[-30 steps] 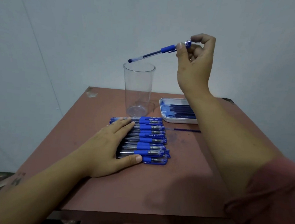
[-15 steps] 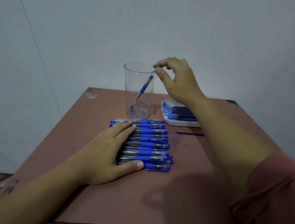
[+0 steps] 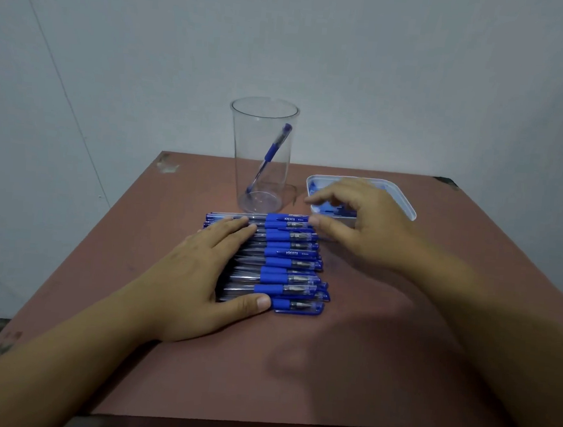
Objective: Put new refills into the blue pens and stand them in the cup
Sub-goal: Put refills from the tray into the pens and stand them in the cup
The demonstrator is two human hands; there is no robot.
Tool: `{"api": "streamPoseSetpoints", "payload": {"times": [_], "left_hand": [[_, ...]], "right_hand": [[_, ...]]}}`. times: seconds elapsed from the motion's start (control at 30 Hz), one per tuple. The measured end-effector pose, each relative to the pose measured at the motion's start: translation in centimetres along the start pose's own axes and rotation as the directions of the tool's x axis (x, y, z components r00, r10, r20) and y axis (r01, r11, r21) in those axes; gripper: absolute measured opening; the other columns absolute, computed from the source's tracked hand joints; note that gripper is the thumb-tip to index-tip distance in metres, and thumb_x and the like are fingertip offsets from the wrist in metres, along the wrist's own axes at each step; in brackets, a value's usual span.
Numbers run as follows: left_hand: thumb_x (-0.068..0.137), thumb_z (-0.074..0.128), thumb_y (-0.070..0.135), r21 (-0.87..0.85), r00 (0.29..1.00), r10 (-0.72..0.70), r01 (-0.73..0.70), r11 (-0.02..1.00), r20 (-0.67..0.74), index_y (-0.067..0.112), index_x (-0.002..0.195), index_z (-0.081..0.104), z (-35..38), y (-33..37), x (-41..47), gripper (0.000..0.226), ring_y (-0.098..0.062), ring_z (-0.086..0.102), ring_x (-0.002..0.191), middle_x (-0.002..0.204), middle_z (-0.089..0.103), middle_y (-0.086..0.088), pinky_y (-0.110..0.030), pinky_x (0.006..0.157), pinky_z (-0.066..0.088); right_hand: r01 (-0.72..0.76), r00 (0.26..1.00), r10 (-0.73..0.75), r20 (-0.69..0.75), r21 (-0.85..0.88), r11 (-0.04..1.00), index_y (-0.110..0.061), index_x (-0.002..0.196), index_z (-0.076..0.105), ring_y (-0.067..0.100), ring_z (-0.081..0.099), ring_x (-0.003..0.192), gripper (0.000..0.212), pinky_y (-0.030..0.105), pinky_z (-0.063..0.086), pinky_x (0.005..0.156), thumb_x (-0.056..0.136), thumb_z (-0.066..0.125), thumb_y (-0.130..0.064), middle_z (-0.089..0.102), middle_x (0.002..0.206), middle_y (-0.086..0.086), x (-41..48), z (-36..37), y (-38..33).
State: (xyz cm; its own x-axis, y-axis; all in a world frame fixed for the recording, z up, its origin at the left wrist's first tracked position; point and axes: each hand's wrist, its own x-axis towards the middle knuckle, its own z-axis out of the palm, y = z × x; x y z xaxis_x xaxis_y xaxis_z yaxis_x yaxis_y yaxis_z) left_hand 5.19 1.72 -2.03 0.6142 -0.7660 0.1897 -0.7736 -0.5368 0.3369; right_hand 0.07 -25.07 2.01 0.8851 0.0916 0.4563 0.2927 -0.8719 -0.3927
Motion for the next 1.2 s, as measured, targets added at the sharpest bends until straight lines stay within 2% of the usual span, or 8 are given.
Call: {"api": "streamPoseSetpoints", "payload": {"times": [0.23,0.47,0.6,0.83,0.93,1.03,1.1,1.2], "left_hand": [[0.070,0.030,0.092,-0.010,1.000,0.000,0.000,1.000,-0.006,0.031,0.154,0.015,0.0,0.1,0.0,0.106,0.004,0.008,0.145,0.160,0.011,0.017,-0.025,0.118,0.014],[0.071,0.033,0.090,-0.001,1.000,-0.006,0.006,1.000,0.001,0.032,0.154,0.014,0.0,0.1,0.0,0.103,0.005,0.007,0.145,0.160,0.010,0.018,-0.024,0.118,0.013],[0.072,0.033,0.089,0.015,1.000,0.001,-0.001,1.000,-0.005,0.031,0.155,0.015,0.0,0.1,0.0,0.103,0.004,0.008,0.145,0.160,0.012,0.017,-0.026,0.119,0.014],[0.076,0.026,0.089,0.072,0.998,0.032,-0.029,0.997,-0.046,0.036,0.154,0.014,-0.4,0.5,0.1,0.095,-0.002,-0.003,0.148,0.161,0.011,0.014,-0.046,0.122,0.003],[0.082,0.029,0.082,0.114,0.989,0.088,-0.075,0.991,-0.121,0.030,0.151,0.029,-1.3,1.4,1.0,0.086,-0.003,0.011,0.147,0.157,0.027,0.012,-0.051,0.120,0.003],[0.087,0.036,0.070,0.156,0.973,0.157,-0.131,0.979,-0.168,0.030,0.142,0.044,-2.5,2.4,2.8,0.068,-0.005,0.040,0.132,0.139,0.052,0.012,-0.040,0.116,0.021],[0.089,0.043,0.062,0.123,0.964,0.200,-0.180,0.976,-0.177,0.031,0.135,0.052,-3.0,3.3,4.1,0.057,-0.004,0.053,0.114,0.127,0.061,0.014,-0.027,0.100,0.039],[0.092,0.060,0.043,0.036,0.956,0.222,-0.219,0.975,-0.193,0.034,0.125,0.060,-2.7,4.1,5.2,0.034,-0.002,0.061,0.096,0.111,0.067,0.017,-0.029,0.084,0.053]], "right_hand": [[-0.046,0.995,0.051,0.090,-0.052,0.998,-0.028,0.111,0.069,0.000,0.049,0.091,0.026,0.009,0.036,0.079,0.087,0.069,-0.036,0.061,0.096,-0.014,-1.5,1.2,0.3],[-0.062,0.993,0.067,0.093,-0.052,0.997,-0.027,0.105,0.070,0.003,0.051,0.089,0.019,0.019,0.042,0.081,0.087,0.070,-0.033,0.060,0.093,-0.012,-1.5,1.5,-0.1],[-0.093,0.991,0.093,0.092,-0.007,0.996,-0.025,0.099,0.069,0.002,0.054,0.088,0.013,0.017,0.044,0.080,0.087,0.071,-0.029,0.060,0.092,-0.013,-1.5,1.6,-0.4],[-0.145,0.989,0.142,0.036,0.103,0.984,-0.028,0.093,0.065,-0.001,0.056,0.081,0.007,0.007,0.042,0.071,0.090,0.066,-0.022,0.062,0.086,-0.015,-1.7,1.1,-1.0],[-0.189,0.982,0.187,0.026,0.175,0.966,-0.036,0.085,0.060,0.001,0.058,0.075,0.017,0.010,0.045,0.068,0.091,0.065,-0.021,0.064,0.080,-0.014,-1.7,-0.2,-1.3],[-0.214,0.977,0.208,0.051,0.286,0.934,-0.033,0.085,0.062,0.006,0.061,0.072,0.016,0.023,0.053,0.073,0.092,0.065,-0.018,0.065,0.077,-0.011,-1.6,-1.6,-1.6],[-0.215,0.976,0.208,0.059,0.332,0.918,-0.029,0.085,0.064,0.007,0.059,0.070,0.013,0.023,0.053,0.070,0.091,0.065,-0.017,0.064,0.074,-0.011,-1.9,-2.2,-1.9],[-0.225,0.974,0.224,0.048,0.371,0.901,-0.027,0.086,0.065,0.019,0.063,0.074,0.010,0.027,0.054,0.071,0.091,0.065,-0.019,0.068,0.080,-0.003,-2.7,-2.0,-2.0]]}}
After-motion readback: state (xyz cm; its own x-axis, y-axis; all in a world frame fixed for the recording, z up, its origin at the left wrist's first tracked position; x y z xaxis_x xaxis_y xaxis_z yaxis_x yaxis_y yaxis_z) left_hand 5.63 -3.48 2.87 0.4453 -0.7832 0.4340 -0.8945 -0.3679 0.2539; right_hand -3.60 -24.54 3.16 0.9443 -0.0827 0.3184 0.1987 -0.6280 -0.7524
